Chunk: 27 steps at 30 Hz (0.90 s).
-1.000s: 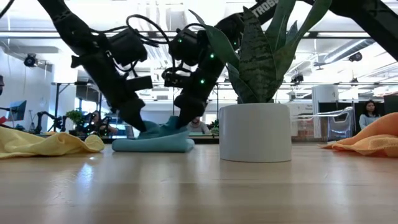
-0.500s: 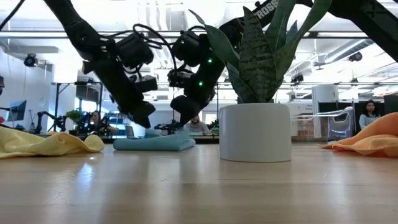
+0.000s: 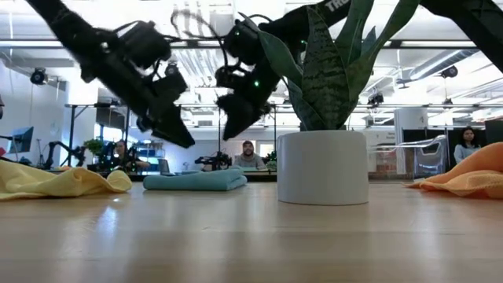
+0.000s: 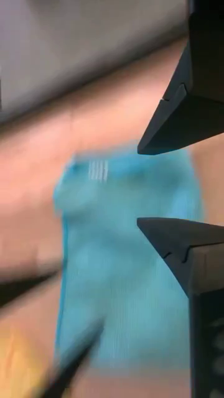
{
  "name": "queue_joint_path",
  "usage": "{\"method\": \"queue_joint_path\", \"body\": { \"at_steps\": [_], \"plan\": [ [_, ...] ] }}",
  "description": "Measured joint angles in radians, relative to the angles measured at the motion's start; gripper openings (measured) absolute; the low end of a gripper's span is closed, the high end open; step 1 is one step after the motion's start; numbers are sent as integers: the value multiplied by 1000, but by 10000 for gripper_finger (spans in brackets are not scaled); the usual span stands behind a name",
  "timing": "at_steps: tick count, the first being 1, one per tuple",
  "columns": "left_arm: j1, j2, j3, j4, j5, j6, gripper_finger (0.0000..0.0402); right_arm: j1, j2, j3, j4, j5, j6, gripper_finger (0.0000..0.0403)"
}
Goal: Fold microfiber towels
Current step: Fold the blue microfiber cloth
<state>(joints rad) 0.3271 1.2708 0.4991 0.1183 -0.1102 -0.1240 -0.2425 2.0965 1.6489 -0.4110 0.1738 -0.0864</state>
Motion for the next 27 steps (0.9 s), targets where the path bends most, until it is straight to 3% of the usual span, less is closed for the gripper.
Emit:
{"method": "queue_joint_path", "body": {
  "at_steps": [7, 11, 14, 19, 23, 27],
  "plan": [
    [-53, 146, -33, 37, 12, -78, 196, -76, 44, 62, -101, -149, 221, 174],
    [-115, 246, -29, 34, 2, -97, 196, -76, 81, 173, -251, -162, 147, 174],
    [-183, 261, -28, -58, 15, -140, 196, -43, 105, 232, -312, -152, 51, 174],
    [-295, 115, -32, -284, 17, -154, 196, 33, 136, 315, -303, -148, -57, 174],
    [-333, -77, -43, -434, -61, -108, 196, 60, 238, 368, -290, -154, 51, 174],
    [-338, -284, -52, -445, -105, -76, 196, 54, 340, 468, -295, -153, 173, 174]
  ]
}}
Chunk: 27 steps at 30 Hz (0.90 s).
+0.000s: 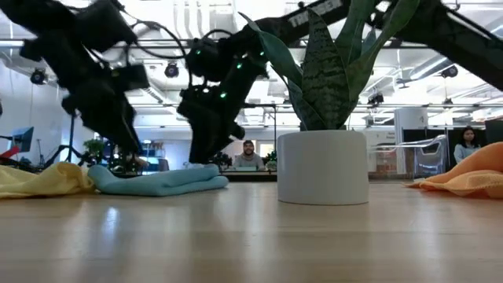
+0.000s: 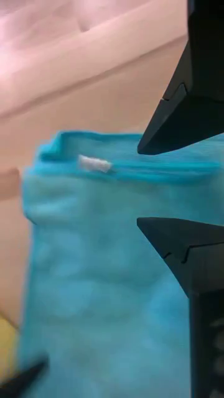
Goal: Fold microfiber towels
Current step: Fold the blue microfiber cloth
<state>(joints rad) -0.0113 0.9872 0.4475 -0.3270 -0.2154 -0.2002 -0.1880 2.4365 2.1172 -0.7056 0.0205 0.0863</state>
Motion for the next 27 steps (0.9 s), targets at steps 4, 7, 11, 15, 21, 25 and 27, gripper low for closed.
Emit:
{"method": "queue_joint_path", "body": {
  "at_steps": [4, 7, 11, 15, 21, 25, 27],
  "plan": [
    [0, -154, -27, -1, -11, 2, 196, -4, 93, 165, -53, 3, -36, 174],
    [0, -239, -50, -5, -26, -8, 196, -9, 137, 243, -70, 1, -94, 174],
    [-3, -304, -76, 17, -27, -44, 196, -22, 145, 194, -77, 2, -129, 171],
    [-3, -316, -127, 79, -27, -49, 196, -27, 152, 175, -75, -1, -130, 158],
    [-3, -279, -134, 89, -28, -56, 196, -22, 153, 161, -76, -12, -154, 128],
    [-3, -245, -134, 97, -28, -57, 196, -14, 149, 163, -76, -44, -178, 102],
    [-3, -225, -134, 100, -28, -58, 196, -7, 146, 163, -77, -47, -185, 93]
  ]
}}
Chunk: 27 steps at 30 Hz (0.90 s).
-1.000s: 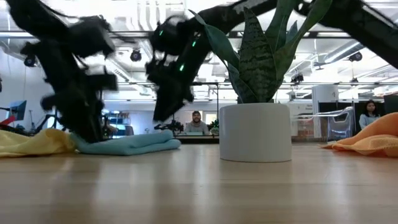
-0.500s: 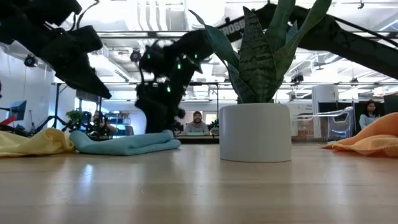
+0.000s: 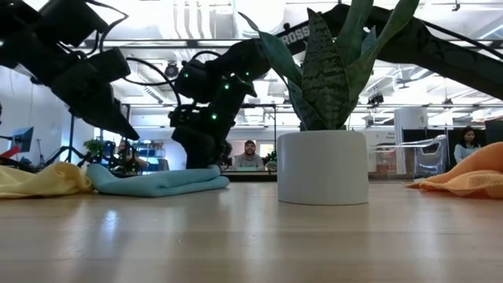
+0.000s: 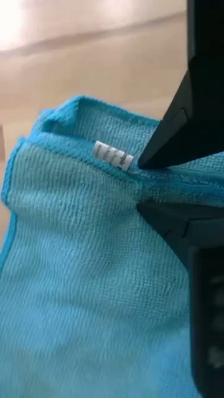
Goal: Fold microfiber towels
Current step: Fold the blue microfiber cloth
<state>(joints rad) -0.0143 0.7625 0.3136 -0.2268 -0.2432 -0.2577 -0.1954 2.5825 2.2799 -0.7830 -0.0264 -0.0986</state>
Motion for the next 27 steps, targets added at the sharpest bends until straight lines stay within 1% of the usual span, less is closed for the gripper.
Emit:
{"method": "queue_joint_path", "body": {
  "at_steps": [3, 7, 11, 15, 20, 25, 27],
  "plan": [
    [0, 30, 0, 24, 0, -1, 196, 7, -3, 0, -2, -6, -10, 89],
    [0, 62, 0, 38, -1, -22, 196, 14, -10, 0, -5, -7, -10, 94],
    [0, 83, 0, 42, -1, -25, 196, 14, -12, -17, 10, -6, 39, 91],
    [1, 85, 0, 40, -1, -25, 196, 10, -12, -34, 10, -3, 60, 68],
    [1, 56, 0, 39, -1, -25, 196, 10, -13, -14, -4, 3, 77, 16],
    [1, 27, 0, 28, -1, -25, 196, 13, -17, 69, -72, 57, 104, 10],
    [1, 22, 0, 28, -1, -24, 196, 13, -38, 73, -75, 70, 101, 10]
  ]
}}
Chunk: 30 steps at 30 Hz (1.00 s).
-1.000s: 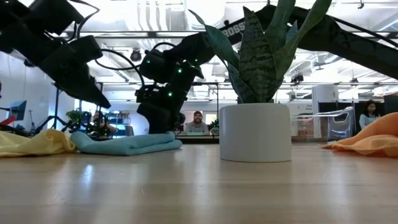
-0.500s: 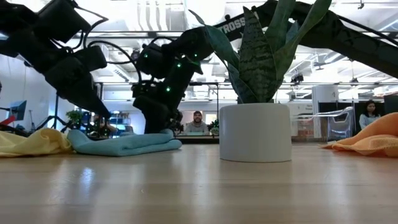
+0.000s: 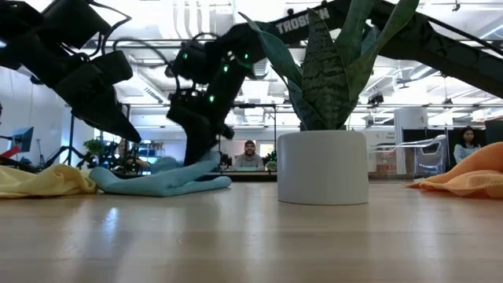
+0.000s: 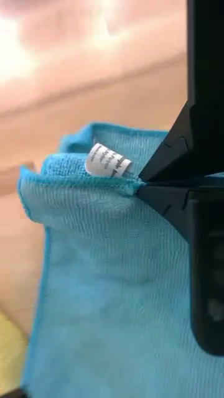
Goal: Fold microfiber towels
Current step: Fold the blue microfiber cloth
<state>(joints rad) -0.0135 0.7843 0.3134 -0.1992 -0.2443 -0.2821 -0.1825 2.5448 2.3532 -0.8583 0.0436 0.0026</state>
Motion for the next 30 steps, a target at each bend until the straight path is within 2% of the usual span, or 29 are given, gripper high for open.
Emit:
{"method": "queue_joint_path", "body": {
  "at_steps": [4, 9, 14, 19, 22, 25, 30],
  "plan": [
    [0, -2, -5, -1, 0, 0, 196, 1, -38, -4, -18, 54, -10, 10],
    [0, 1, -6, 3, 0, 0, 196, -6, -51, -4, 2, 200, -83, 9],
    [0, 1, -10, 3, 0, 0, 196, -23, -27, -10, 49, 204, -116, 9],
    [-1, 28, -10, 9, 0, -1, 196, -26, 13, -16, 43, 137, -111, 9],
    [-1, 54, -11, 18, 0, -1, 196, -24, 18, -17, 42, 144, -102, 9],
    [-1, 95, -11, 50, 0, -1, 196, -27, 18, -17, 35, 167, -85, 25],
    [-1, 168, -11, 103, -21, 5, 196, -31, 4, -17, 12, 214, -90, 88]
  ]
}}
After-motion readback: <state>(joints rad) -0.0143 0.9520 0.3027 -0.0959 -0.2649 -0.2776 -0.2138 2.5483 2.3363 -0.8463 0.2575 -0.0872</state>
